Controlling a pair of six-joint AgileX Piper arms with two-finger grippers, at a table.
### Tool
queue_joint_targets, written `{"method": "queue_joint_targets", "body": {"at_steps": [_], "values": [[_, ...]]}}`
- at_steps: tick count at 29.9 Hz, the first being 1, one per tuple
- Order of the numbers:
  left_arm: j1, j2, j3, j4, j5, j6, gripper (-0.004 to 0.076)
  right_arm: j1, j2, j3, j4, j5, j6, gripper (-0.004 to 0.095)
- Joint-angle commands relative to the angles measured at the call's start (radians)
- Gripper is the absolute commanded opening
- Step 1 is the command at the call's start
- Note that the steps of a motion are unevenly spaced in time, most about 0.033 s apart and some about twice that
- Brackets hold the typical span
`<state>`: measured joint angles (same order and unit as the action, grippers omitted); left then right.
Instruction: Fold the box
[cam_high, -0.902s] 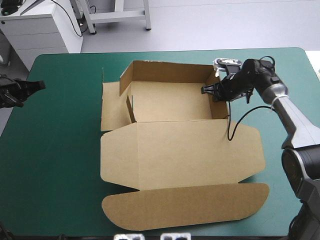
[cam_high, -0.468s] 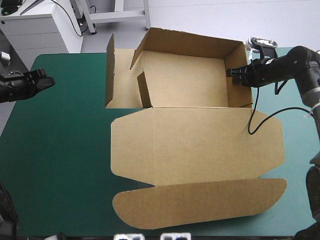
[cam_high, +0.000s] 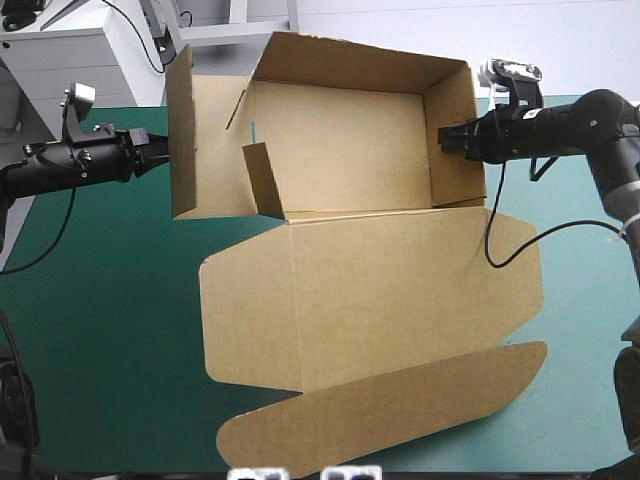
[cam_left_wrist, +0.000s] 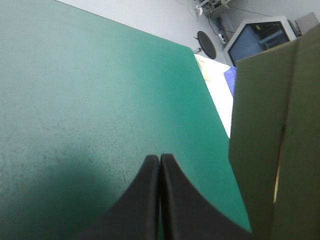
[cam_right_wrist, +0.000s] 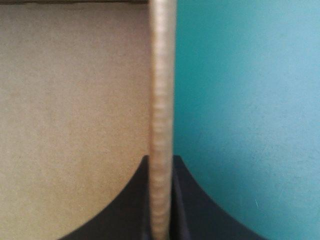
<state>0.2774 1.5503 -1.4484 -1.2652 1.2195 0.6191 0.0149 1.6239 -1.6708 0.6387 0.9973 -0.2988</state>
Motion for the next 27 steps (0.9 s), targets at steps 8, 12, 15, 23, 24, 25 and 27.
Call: {"method": "queue_joint_targets", "body": {"at_steps": [8, 12, 15, 23, 24, 25, 27], "values": [[-0.025, -0.123, -0.025, -0.137, 0.067, 0.019, -0.0008, 0.075, -0.052, -0.036, 0.011, -0.156, 0.005, -0.0014], [-0.025, -0.168, -0.025, -0.136, 0.067, 0.017, -0.0008, 0.124, -0.052, -0.036, -0.029, -0.228, 0.032, -0.0014], [-0.025, -0.197, -0.025, -0.133, 0.067, 0.017, -0.0008, 0.159, -0.052, -0.036, -0.048, -0.275, 0.047, -0.0014], [-0.025, -0.254, -0.025, -0.111, 0.067, 0.001, -0.0008, 0.205, -0.052, -0.036, -0.077, -0.351, 0.067, -0.0013], [-0.025, -0.258, -0.025, -0.108, 0.067, 0.001, -0.0008, 0.212, -0.052, -0.036, -0.086, -0.357, 0.080, -0.0013], [-0.027, -0.263, -0.025, -0.101, 0.067, 0.001, -0.0008, 0.222, -0.052, -0.036, -0.102, -0.366, 0.092, -0.0013], [-0.037, -0.271, -0.025, -0.078, 0.067, 0.001, -0.0008, 0.238, -0.052, -0.036, -0.122, -0.379, 0.098, -0.0013]]}}
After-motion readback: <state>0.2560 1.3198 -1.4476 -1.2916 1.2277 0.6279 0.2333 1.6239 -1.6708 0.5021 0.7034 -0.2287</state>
